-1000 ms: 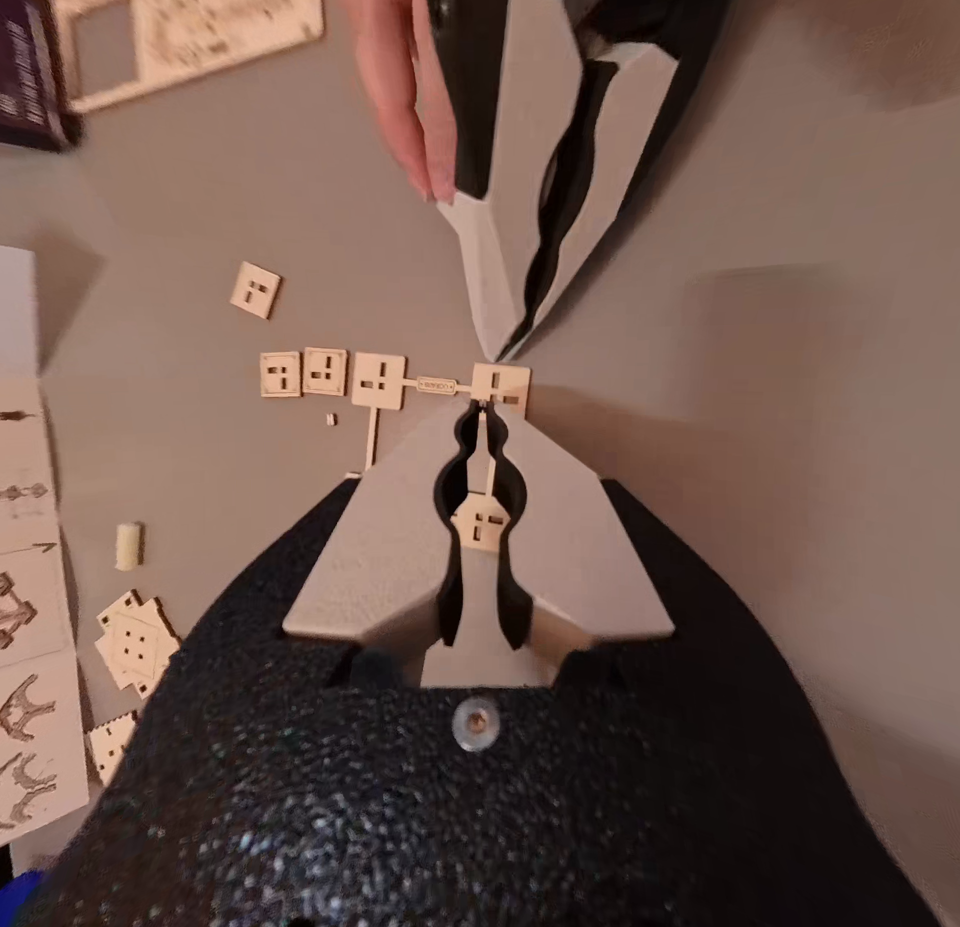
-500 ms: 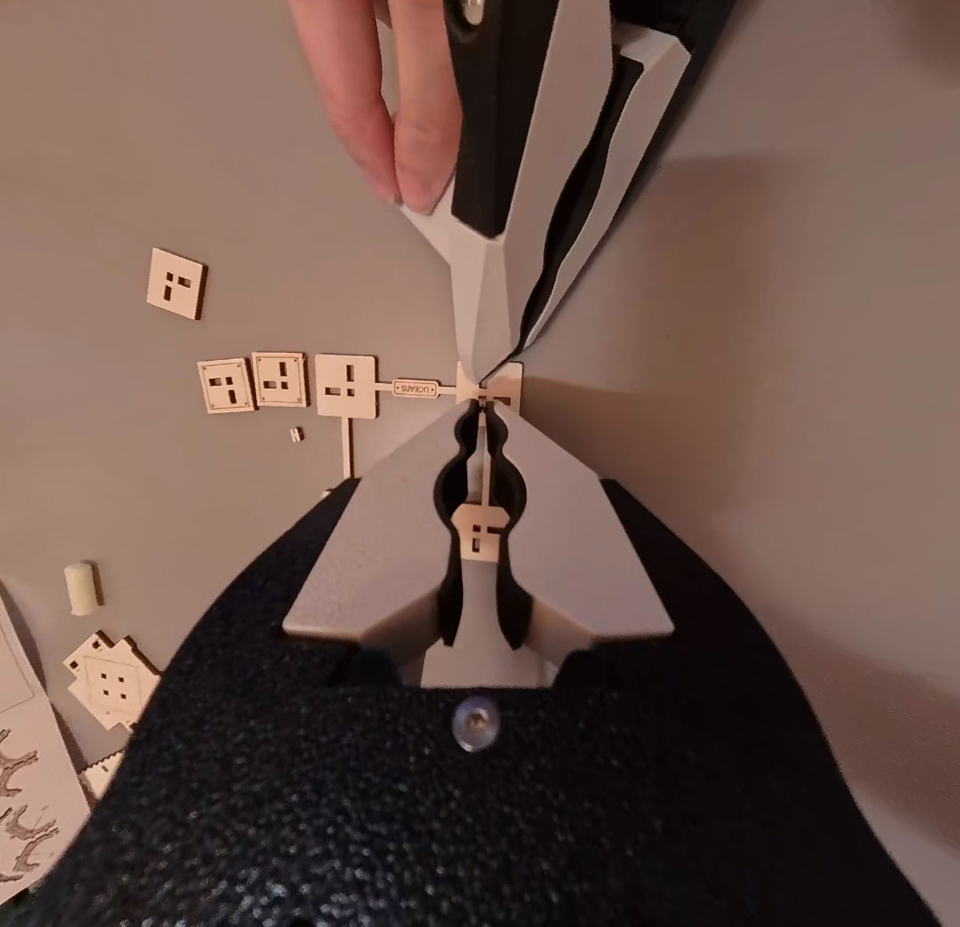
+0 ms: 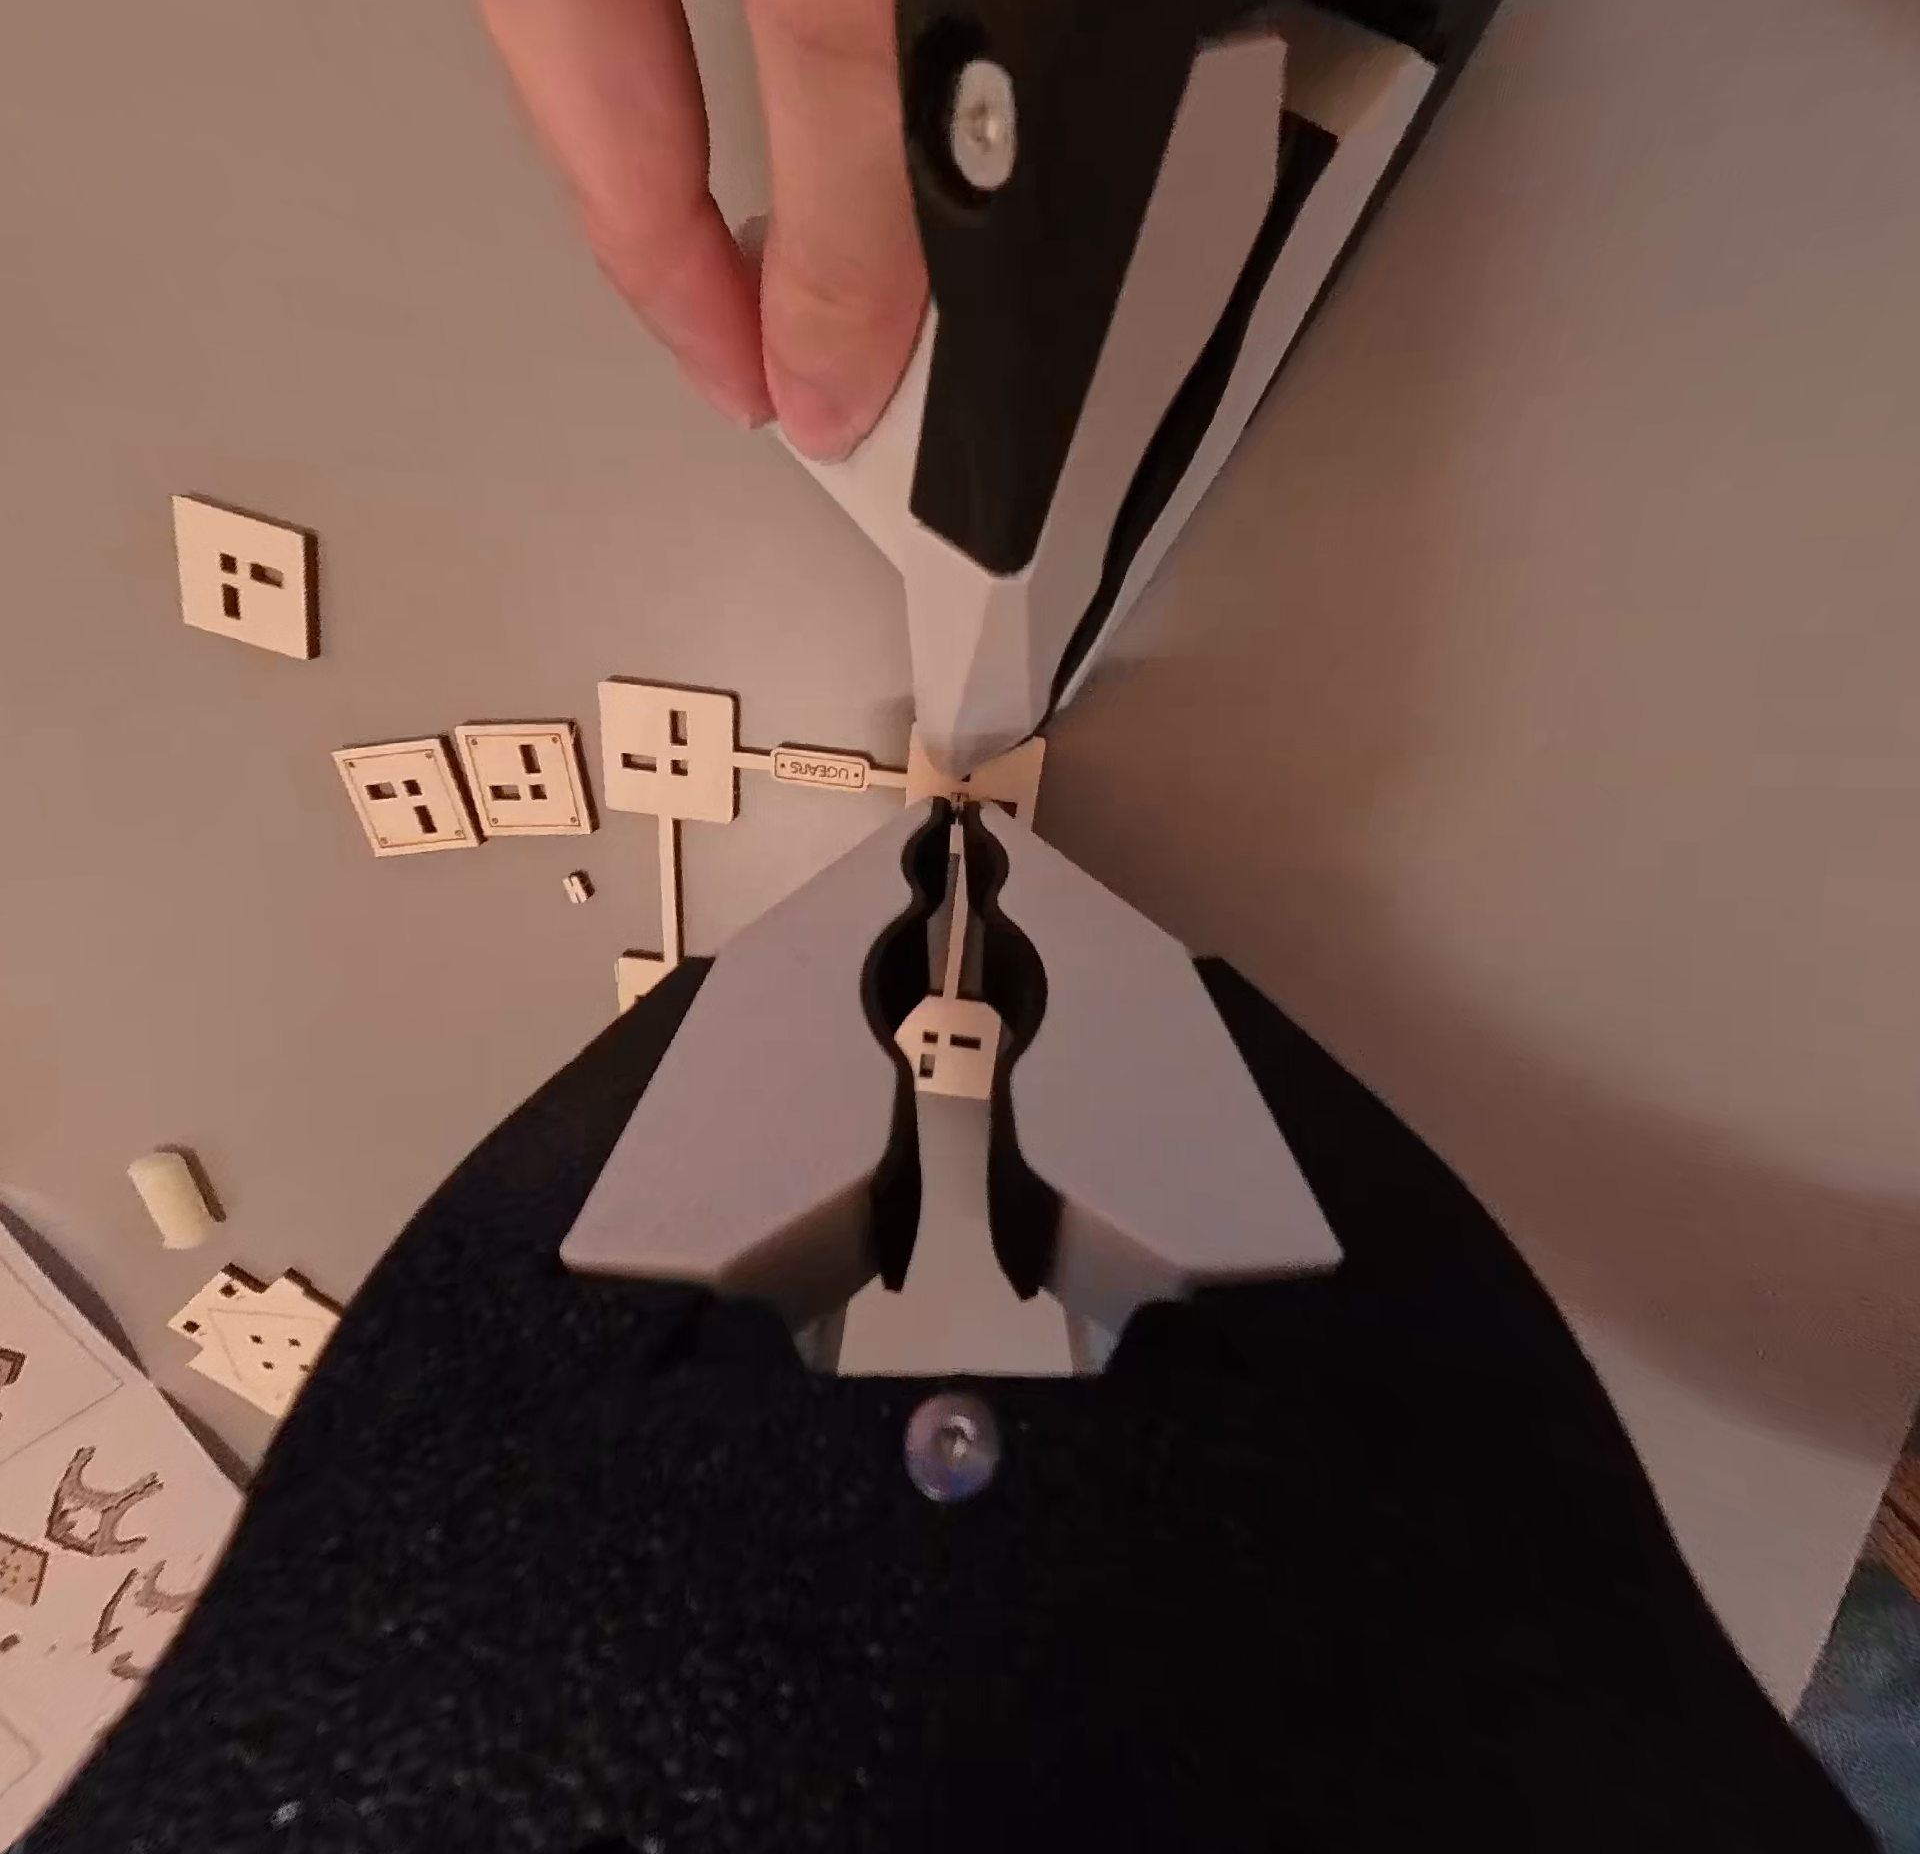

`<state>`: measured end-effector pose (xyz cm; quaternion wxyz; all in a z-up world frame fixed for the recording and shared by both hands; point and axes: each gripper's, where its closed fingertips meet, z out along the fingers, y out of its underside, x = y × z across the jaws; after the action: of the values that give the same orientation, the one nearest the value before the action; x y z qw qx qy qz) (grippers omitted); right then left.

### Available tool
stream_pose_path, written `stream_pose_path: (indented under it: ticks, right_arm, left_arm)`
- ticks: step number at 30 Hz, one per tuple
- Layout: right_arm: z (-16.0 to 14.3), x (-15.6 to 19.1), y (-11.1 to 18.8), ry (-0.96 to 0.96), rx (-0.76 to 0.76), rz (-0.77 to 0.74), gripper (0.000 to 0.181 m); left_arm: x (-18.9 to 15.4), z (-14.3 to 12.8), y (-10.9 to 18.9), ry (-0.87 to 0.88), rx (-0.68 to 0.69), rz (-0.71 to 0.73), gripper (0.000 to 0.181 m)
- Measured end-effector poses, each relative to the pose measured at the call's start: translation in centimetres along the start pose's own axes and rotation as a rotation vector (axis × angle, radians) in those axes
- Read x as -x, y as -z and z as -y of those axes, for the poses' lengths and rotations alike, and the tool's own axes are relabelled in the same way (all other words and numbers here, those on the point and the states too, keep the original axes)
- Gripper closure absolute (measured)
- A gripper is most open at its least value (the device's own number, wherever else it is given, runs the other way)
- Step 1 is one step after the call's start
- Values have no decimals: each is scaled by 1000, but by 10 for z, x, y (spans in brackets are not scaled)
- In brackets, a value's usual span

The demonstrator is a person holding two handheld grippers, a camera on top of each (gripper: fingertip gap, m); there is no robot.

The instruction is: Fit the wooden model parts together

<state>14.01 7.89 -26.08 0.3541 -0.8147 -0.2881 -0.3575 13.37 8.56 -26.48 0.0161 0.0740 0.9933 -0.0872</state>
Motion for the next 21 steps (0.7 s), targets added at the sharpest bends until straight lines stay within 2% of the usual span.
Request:
stream_pose_path:
  ticks: [1,9,21]
  right_arm:
    - [0,0,0,1,1,0,181]
    - [1,0,-3,-15,-19,11,181]
    - [0,6,-3,60,-8,17,181]
  left_arm:
    - [0,0,0,-7,20,-7,181]
    - [0,-1,0,-43,187,-33,181]
    - [-1,0,-2,-25,196,-67,181]
